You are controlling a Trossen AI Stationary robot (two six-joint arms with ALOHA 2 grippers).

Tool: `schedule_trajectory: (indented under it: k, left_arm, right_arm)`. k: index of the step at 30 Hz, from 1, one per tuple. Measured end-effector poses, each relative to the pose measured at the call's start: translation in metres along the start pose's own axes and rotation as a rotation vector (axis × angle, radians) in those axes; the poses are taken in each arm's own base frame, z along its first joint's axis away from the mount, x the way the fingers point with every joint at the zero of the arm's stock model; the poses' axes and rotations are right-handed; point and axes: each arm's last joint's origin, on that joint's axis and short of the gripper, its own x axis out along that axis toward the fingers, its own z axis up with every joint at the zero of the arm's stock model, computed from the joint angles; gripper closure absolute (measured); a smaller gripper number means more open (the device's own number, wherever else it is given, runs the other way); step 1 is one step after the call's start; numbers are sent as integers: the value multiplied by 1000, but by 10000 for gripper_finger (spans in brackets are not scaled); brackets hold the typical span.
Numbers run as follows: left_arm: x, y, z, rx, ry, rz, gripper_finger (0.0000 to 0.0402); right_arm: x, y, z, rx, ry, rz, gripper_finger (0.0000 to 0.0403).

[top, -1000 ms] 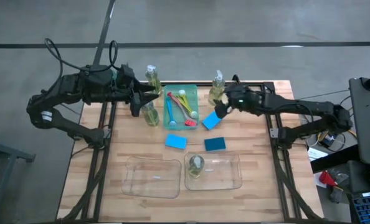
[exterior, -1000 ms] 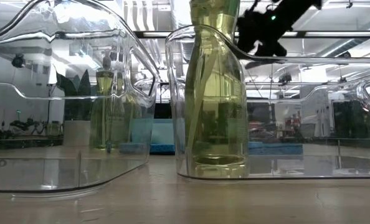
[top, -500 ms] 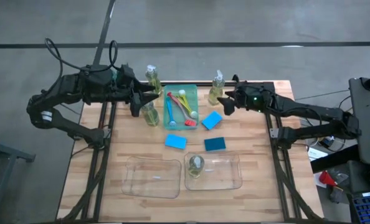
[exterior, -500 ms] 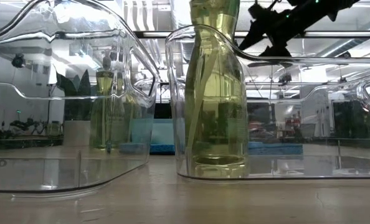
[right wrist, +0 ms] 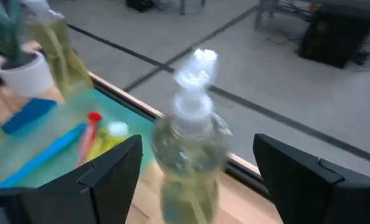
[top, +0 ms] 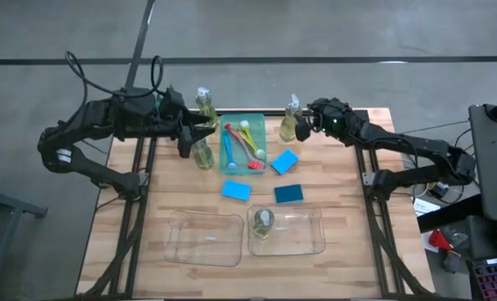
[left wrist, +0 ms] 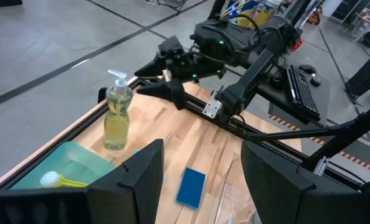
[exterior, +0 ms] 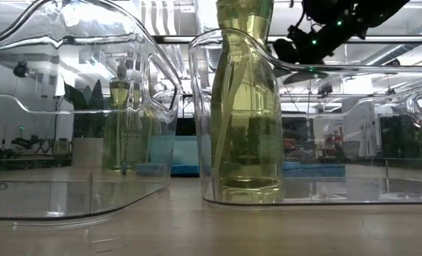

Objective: Pick & Place Kitchen Sink Supplies
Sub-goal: Put the soap dispenser into the right transparent bin

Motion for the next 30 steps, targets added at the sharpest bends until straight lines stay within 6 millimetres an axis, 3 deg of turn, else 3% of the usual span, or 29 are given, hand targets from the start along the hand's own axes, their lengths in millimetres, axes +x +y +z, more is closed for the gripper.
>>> schedule_trajectory:
  k: [7,22,30]
  left_arm:
    - [1,0,0,11,-5,14,195]
    - [2,1,0,13,-8,31,195]
    - [3,0,0,-7,-6,32,195]
  right_arm:
    - [25,-2,-3,-23,-11,15,92]
    - [56,-10,-7,-20,-20,4,121]
    - [59,-10,-8,-10,-4,54,119]
